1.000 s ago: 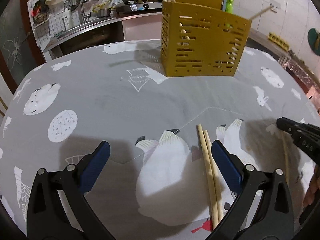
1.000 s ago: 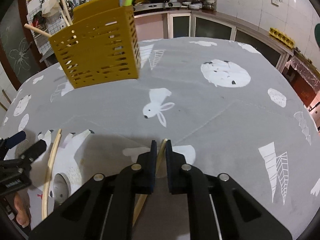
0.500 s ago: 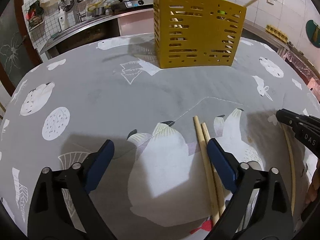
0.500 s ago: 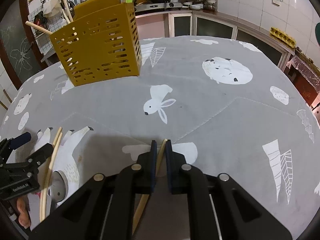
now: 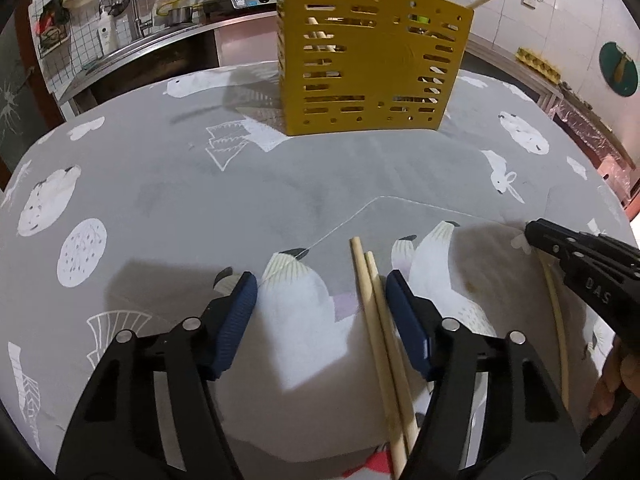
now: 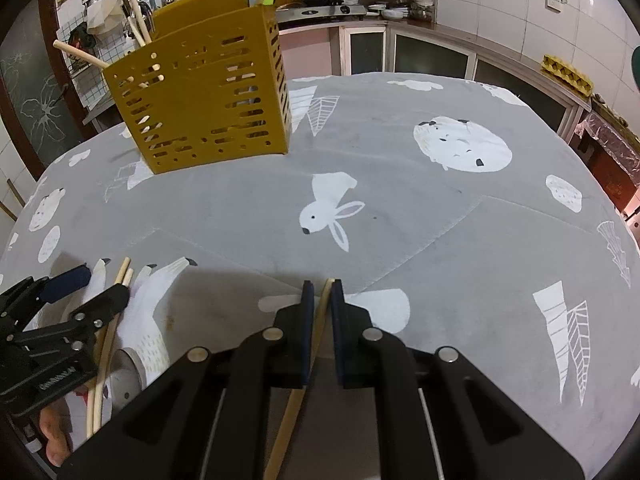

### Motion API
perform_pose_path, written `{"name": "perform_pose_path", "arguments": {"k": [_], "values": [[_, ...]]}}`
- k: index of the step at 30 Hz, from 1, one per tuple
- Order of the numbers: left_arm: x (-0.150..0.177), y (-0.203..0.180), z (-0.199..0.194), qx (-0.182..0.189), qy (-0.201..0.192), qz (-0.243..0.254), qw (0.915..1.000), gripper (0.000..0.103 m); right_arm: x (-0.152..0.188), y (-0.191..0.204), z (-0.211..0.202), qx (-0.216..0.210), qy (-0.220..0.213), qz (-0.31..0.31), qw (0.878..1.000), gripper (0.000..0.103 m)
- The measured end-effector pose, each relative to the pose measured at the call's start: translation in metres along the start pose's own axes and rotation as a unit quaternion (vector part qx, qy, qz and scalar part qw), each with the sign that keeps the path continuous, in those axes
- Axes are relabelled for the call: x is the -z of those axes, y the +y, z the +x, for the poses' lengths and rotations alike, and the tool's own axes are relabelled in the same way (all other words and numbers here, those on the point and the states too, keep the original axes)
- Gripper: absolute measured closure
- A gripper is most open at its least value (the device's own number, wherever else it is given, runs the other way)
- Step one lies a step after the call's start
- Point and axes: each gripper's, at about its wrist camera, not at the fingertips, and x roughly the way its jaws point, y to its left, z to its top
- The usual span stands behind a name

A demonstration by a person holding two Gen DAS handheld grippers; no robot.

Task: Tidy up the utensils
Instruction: 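Position the left gripper around a wooden chopstick and close on it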

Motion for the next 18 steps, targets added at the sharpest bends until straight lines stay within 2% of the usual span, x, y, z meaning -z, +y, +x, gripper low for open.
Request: {"name": "perform_pose_path", "arguments": {"k": [4,9,14,18], "values": [[0.0023,0.0087,-0.0061,0.011,-0.008,-0.020,0.9997,0.038,0.0014,0.0004,0.0006,-0.001,-0.002,0.002,1.000,0.094],[0.0037,0.0118,-0.0063,0.004,-0.008,-0.027,0.9996,0.038,0.0018,0.0000,0.0007,-0.004,-0.001,0.004,1.000,0.094],[0.0050,0.0080,-0.0054,-0.008,-0.009,-0.012,0.9999,0.038,0.0019,0.0000,-0.0001,0.000,-0.002,0.003,1.000,0.094],[0.0041,0.0040,-0.0033,-0.001,-0.007,-0.010,0.9999,0.038,0.0019,0.0005,-0.0002,0.000,-0.001,0.003,1.000,0.094]]}}
